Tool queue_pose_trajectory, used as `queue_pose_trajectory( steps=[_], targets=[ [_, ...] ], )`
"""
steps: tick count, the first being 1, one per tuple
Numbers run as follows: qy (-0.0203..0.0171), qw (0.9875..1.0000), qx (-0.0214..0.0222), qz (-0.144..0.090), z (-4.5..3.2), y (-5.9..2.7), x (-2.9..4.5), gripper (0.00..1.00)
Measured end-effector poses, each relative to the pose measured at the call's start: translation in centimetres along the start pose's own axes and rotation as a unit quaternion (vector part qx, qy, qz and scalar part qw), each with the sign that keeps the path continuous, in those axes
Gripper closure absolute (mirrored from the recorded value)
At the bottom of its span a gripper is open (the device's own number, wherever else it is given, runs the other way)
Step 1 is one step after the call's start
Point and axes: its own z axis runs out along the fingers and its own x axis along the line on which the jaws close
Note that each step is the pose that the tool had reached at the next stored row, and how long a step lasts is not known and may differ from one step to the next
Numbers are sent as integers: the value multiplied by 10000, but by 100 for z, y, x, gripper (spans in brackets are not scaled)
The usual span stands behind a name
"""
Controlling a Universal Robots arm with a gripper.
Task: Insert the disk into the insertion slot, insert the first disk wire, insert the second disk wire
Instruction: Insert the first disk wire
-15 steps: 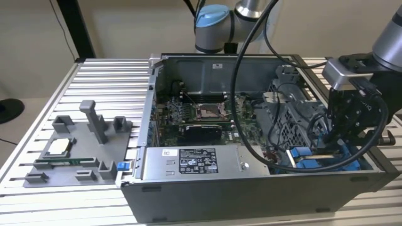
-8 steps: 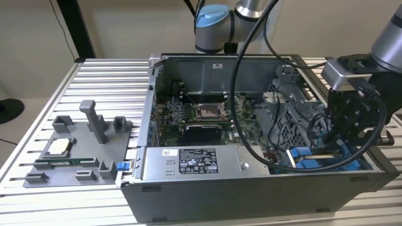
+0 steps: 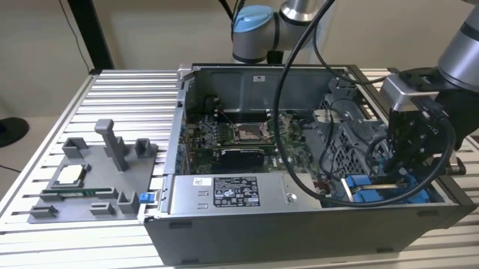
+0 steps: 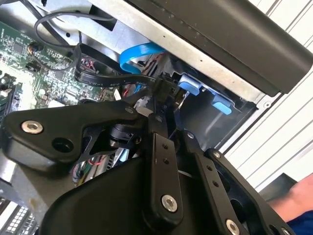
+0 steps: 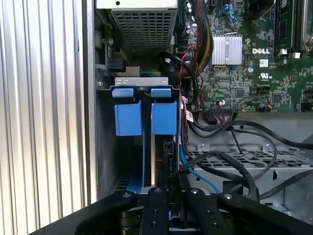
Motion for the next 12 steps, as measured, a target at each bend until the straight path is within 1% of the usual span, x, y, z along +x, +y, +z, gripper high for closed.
queue_pose_trajectory(
  steps=[4,5,6,9,12],
  targets=[
    [-3,10000,0,0,5,0,0,100],
    [-10,10000,-1,0,10,0,-1,100],
    [-13,10000,-1,0,14,0,-1,0],
    [-8,10000,0,0,11,0,0,0],
    [-3,10000,0,0,-17,0,0,0]
  ],
)
